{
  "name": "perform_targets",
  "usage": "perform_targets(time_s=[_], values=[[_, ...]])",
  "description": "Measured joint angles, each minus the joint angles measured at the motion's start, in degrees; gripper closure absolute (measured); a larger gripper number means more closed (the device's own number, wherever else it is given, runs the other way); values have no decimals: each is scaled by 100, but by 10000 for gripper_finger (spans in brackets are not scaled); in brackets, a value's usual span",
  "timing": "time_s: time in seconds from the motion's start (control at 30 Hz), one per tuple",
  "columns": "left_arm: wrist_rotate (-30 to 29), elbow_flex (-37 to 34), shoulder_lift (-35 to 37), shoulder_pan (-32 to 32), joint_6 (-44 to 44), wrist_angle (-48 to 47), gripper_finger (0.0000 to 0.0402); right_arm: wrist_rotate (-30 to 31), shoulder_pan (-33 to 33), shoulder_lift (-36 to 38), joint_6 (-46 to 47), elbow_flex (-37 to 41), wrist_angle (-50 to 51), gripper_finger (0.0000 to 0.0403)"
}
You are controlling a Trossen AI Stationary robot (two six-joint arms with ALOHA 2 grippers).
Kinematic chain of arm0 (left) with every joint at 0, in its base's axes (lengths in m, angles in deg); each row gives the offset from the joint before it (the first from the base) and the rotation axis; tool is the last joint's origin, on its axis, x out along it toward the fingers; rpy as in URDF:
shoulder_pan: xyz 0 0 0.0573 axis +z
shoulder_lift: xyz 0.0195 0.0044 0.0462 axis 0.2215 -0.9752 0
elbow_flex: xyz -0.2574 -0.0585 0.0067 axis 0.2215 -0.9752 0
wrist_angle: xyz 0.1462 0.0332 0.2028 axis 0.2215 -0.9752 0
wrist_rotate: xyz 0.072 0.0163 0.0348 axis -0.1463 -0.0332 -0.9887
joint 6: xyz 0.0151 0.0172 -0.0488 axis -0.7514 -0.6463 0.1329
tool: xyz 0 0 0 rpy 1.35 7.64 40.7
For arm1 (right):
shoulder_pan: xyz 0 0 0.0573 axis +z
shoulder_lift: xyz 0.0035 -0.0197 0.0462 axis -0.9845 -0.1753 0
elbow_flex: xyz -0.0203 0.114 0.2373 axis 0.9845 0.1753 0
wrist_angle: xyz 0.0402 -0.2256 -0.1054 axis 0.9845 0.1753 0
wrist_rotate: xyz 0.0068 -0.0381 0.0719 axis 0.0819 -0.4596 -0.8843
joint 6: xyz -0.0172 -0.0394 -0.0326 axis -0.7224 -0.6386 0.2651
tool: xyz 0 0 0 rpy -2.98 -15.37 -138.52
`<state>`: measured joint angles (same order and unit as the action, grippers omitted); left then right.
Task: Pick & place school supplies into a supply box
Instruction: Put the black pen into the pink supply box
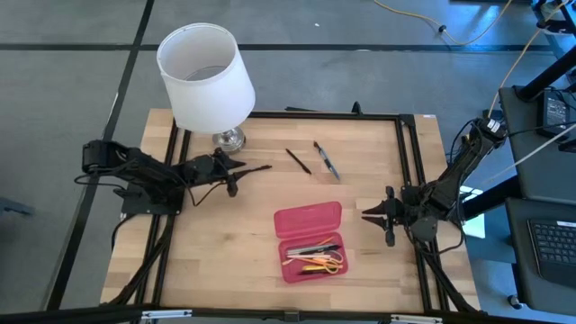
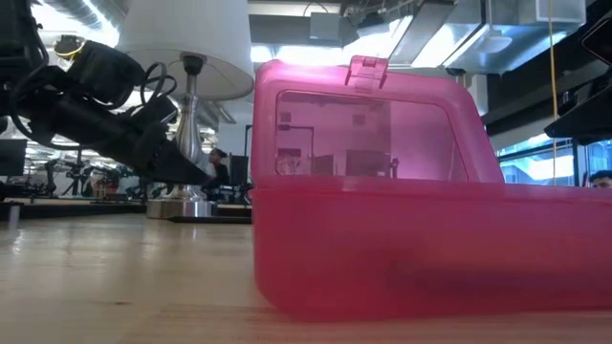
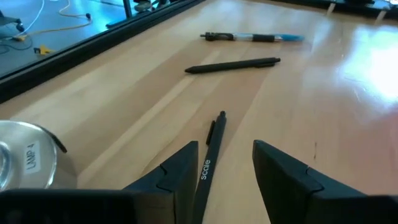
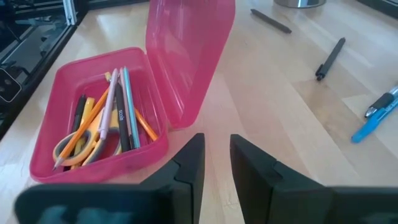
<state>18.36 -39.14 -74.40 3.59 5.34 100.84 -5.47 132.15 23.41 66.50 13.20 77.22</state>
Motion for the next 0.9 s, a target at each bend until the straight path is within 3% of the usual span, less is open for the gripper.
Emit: perform_targets(time_s=[0.57,0.9], values=[[498,510,-1647,466,-12,11,263,2,0,0,-2,0,2,323],[579,583,-2469,376,275,651,278,2,-2,-2,-24,0,19,323]])
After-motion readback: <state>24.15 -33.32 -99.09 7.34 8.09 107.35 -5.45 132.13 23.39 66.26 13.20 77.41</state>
